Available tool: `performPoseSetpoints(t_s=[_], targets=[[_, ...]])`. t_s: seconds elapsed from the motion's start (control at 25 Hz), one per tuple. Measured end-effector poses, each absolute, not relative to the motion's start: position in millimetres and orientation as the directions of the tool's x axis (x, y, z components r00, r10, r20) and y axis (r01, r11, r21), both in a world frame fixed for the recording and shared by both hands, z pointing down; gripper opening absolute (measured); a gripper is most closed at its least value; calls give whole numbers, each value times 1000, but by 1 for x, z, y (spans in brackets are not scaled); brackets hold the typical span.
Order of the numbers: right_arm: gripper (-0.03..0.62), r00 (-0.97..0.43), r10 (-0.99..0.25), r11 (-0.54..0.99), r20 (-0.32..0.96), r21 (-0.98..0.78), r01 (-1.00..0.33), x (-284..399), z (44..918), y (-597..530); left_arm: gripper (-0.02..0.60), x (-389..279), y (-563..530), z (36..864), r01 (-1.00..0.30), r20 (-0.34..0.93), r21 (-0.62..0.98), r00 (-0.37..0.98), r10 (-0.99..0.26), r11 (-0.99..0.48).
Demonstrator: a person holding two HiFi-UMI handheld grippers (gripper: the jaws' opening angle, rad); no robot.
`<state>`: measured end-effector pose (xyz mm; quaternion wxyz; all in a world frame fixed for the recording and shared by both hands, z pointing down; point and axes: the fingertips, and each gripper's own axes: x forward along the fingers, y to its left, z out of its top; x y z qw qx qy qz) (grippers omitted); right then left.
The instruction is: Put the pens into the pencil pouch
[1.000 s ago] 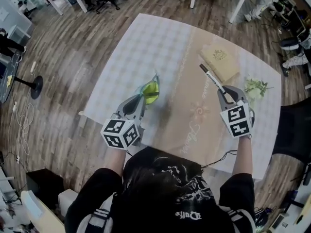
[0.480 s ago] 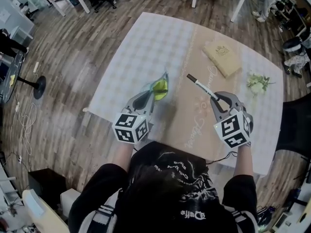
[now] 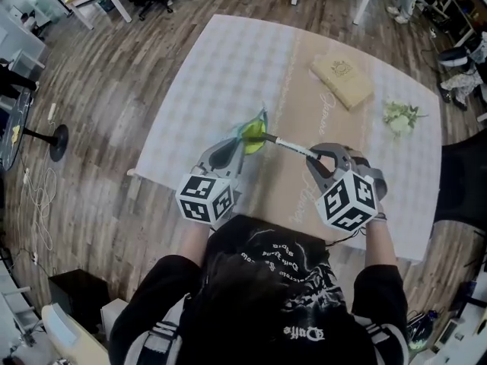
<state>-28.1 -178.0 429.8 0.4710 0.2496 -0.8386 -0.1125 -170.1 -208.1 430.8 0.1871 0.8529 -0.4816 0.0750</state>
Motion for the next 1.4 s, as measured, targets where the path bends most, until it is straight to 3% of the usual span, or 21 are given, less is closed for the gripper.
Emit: performPoseSetpoints(t_s=[0.56, 1.4], targets=[[75, -369, -506, 854, 779, 512, -89, -56, 444, -178, 37, -135, -199, 441, -779, 340, 177, 622, -705, -601], [77, -383, -460, 866, 801, 501, 8, -86, 471, -195, 37, -94, -197, 442, -623, 294, 304, 781, -551, -720]])
